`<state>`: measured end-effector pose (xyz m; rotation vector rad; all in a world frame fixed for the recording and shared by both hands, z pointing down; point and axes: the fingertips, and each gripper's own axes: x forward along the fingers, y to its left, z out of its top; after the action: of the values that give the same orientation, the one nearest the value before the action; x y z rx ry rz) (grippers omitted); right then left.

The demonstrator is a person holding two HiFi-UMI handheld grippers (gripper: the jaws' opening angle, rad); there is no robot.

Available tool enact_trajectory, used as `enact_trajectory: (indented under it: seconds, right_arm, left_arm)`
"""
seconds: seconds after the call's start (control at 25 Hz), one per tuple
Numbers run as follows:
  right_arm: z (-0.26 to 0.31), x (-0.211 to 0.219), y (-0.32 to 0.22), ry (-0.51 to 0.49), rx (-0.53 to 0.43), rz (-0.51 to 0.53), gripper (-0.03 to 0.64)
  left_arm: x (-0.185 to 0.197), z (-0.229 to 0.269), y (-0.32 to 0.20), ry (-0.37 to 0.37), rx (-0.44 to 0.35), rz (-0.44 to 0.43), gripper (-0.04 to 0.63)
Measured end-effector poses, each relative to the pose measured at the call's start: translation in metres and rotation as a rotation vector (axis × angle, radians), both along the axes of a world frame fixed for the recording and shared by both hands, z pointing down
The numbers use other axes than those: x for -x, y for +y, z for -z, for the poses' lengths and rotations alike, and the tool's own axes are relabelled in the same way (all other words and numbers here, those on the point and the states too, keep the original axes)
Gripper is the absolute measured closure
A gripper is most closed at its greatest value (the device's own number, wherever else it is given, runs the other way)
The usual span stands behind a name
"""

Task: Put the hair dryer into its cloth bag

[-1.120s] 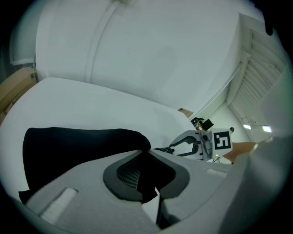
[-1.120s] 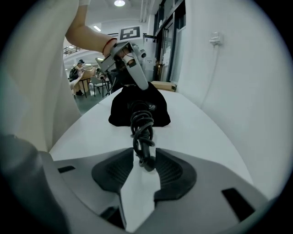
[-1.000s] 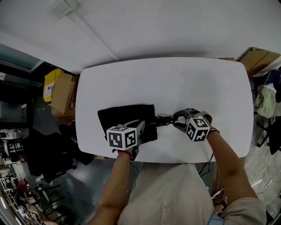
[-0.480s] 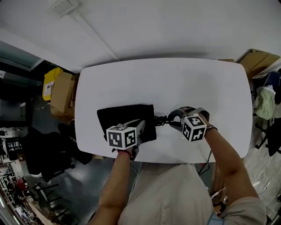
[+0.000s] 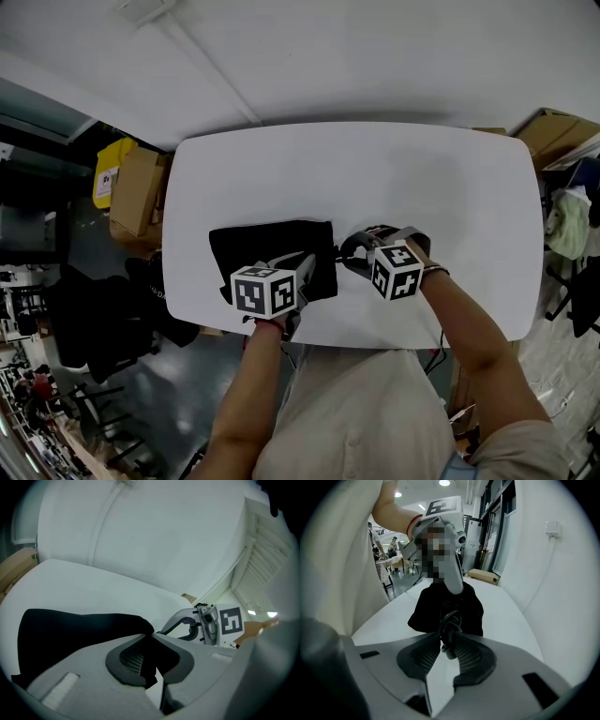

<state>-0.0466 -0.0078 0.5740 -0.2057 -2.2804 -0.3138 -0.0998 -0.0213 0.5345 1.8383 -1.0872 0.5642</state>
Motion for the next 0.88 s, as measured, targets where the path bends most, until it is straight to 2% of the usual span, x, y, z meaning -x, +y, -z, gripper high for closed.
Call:
enact_trajectory:
  seconds: [0.88]
  right_arm:
    - [-0.001, 0.074, 0.009, -0.078, 0.055, 0.002, 0.514]
  left_arm:
    - [0.002, 0.014, -0.005, 0.070, -0.024, -0.016, 0.568]
